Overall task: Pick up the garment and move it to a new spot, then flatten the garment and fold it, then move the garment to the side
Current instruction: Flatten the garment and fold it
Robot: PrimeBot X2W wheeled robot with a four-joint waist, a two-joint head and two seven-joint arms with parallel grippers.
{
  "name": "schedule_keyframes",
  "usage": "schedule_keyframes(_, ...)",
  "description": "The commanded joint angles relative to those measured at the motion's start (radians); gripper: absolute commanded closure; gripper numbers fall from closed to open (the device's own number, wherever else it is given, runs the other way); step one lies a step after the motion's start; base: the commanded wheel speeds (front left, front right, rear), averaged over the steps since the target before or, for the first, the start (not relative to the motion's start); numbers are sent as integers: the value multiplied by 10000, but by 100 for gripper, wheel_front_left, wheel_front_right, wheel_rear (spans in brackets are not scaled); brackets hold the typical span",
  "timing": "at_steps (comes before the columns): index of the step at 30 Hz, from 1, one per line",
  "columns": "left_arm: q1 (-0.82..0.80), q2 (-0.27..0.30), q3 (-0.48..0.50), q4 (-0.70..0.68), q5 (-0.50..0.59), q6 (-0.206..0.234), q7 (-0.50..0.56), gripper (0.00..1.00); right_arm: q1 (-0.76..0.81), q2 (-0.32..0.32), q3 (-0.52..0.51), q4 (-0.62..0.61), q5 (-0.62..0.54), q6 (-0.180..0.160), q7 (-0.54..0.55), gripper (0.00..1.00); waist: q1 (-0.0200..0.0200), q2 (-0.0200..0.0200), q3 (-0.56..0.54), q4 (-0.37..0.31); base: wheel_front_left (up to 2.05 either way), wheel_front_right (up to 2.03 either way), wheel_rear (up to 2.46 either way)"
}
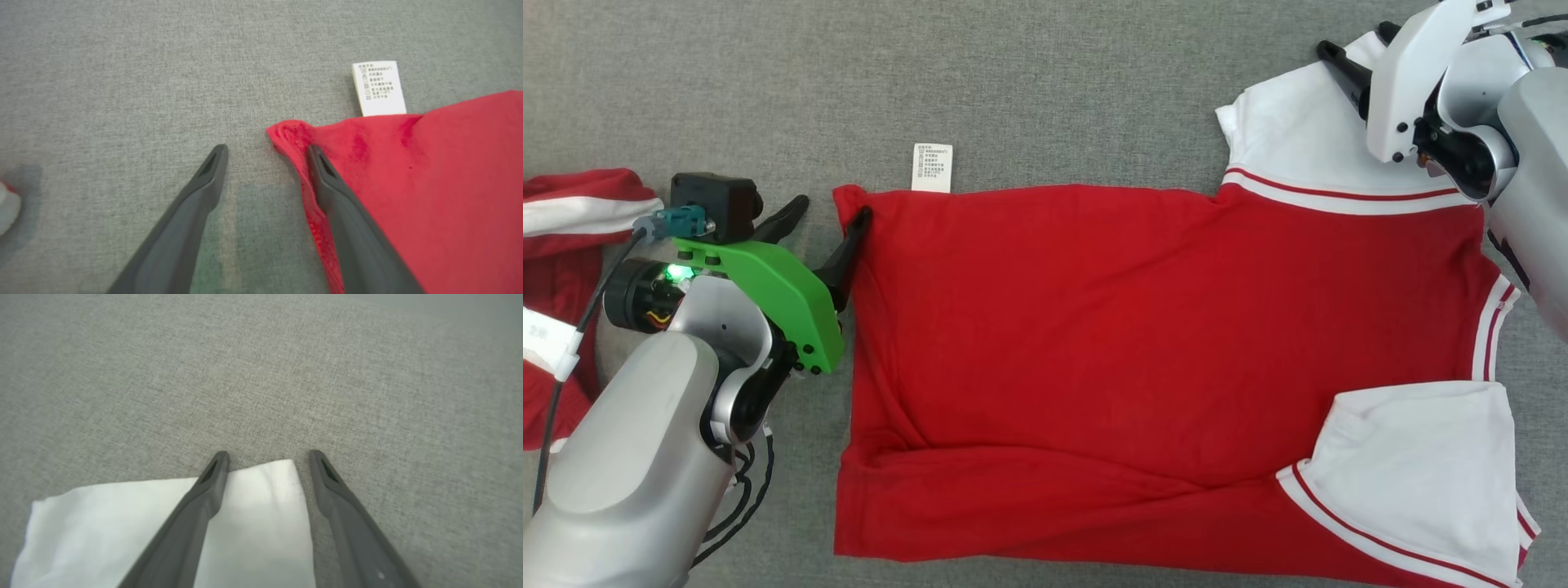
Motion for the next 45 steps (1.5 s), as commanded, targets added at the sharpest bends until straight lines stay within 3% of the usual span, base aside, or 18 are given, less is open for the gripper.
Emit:
schedule_keyframes(1, -184, -50, 41, 90, -45, -52, -59, 0, 244, -76, 187, 209, 98, -24, 206, 0, 0, 0, -37, -65, 0, 0, 0)
schedule_keyframes(7, -344, -126, -54, 406, -239, -267, 147, 0, 185, -84, 524, 139, 444, -25, 431, 0, 0, 0, -92, -245, 0, 0, 0)
schedule_keyframes(8, -376, -137, -72, 480, -258, -280, 195, 0, 207, -68, 600, 96, 517, -23, 481, 29, 0, 0, -95, -269, 0, 0, 0)
schedule_keyframes(9, -397, -141, -93, 551, -263, -296, 240, 0, 232, -64, 651, 70, 577, -23, 503, 44, 0, 0, -100, -285, 0, 0, 0)
schedule_keyframes(10, -428, -144, -121, 649, -279, -289, 293, 13, 269, -49, 717, 17, 662, -21, 509, 55, 0, 0, -109, -303, 0, 0, 0)
schedule_keyframes(11, -446, -146, -134, 704, -288, -304, 316, 53, 288, -41, 774, -30, 721, -21, 500, 73, 0, 0, -115, -315, 0, 0, 0)
schedule_keyframes(12, -459, -160, -135, 749, -310, -333, 294, 85, 313, -38, 844, -107, 794, -20, 440, 100, 0, 0, -130, -324, 0, 0, 0)
schedule_keyframes(13, -475, -166, -126, 786, -324, -368, 249, 100, 325, -46, 880, -164, 851, -20, 336, 100, 0, 0, -147, -328, 0, 0, 0)
schedule_keyframes(23, -619, 207, 47, 1229, -458, -650, 102, 100, 186, -204, 1113, -52, 1016, -20, -1371, 100, 0, 0, -786, -437, 0, 0, 0)
schedule_keyframes(35, -249, 552, 36, 1737, -766, -767, 485, 100, 661, -44, 1739, 7, 1756, -20, -2146, 100, 0, 0, -1833, -865, 0, 0, 0)
schedule_keyframes(45, -454, 933, -692, 2094, -1160, -1173, 2362, 100, 1193, -399, 2776, -846, 2473, -20, -1758, 100, 0, 0, -2844, -1147, 0, 0, 0)
